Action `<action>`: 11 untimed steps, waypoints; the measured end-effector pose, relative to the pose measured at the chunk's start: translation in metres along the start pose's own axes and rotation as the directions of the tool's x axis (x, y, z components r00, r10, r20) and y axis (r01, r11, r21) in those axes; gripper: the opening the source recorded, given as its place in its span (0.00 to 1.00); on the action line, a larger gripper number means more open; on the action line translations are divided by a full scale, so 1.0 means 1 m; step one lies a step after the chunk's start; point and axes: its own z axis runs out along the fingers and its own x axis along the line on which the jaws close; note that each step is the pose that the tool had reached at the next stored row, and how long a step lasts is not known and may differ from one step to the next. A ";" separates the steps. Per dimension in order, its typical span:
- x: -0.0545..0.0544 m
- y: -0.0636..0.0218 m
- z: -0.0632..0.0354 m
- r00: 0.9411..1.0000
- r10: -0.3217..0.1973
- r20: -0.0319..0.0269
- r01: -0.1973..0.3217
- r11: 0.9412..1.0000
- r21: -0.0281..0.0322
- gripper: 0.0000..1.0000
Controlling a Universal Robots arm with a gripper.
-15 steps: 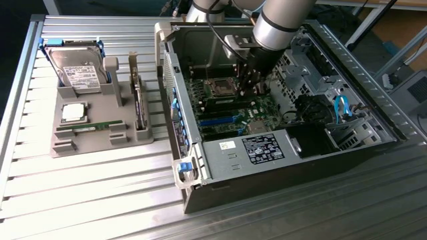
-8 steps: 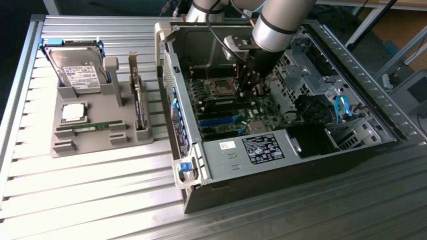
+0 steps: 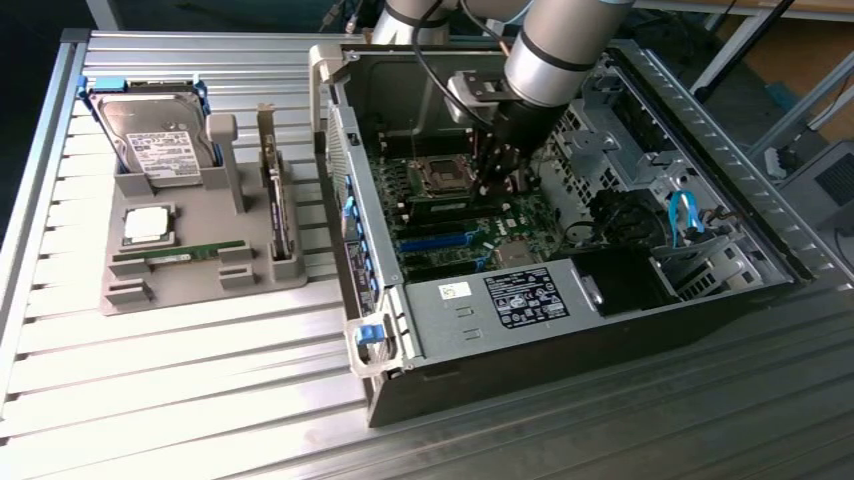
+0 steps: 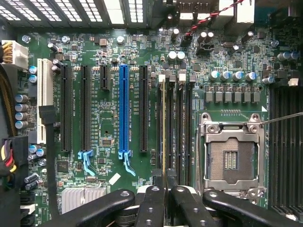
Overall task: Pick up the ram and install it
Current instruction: 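Insert the ram into the slot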
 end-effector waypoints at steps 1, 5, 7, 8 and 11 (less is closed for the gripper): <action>0.000 0.0000 0.0007 1.000 0.000 0.000 0.000 1.000 0.000 0.12; 0.000 -0.0001 0.0022 1.000 0.000 0.002 0.000 1.000 0.001 0.12; 0.000 -0.0001 0.0022 1.000 0.000 0.002 0.000 1.000 0.001 0.12; 0.000 -0.0001 0.0022 1.000 0.000 0.002 0.000 1.000 0.001 0.12; 0.000 -0.0001 0.0022 1.000 0.000 0.002 0.000 1.000 0.001 0.12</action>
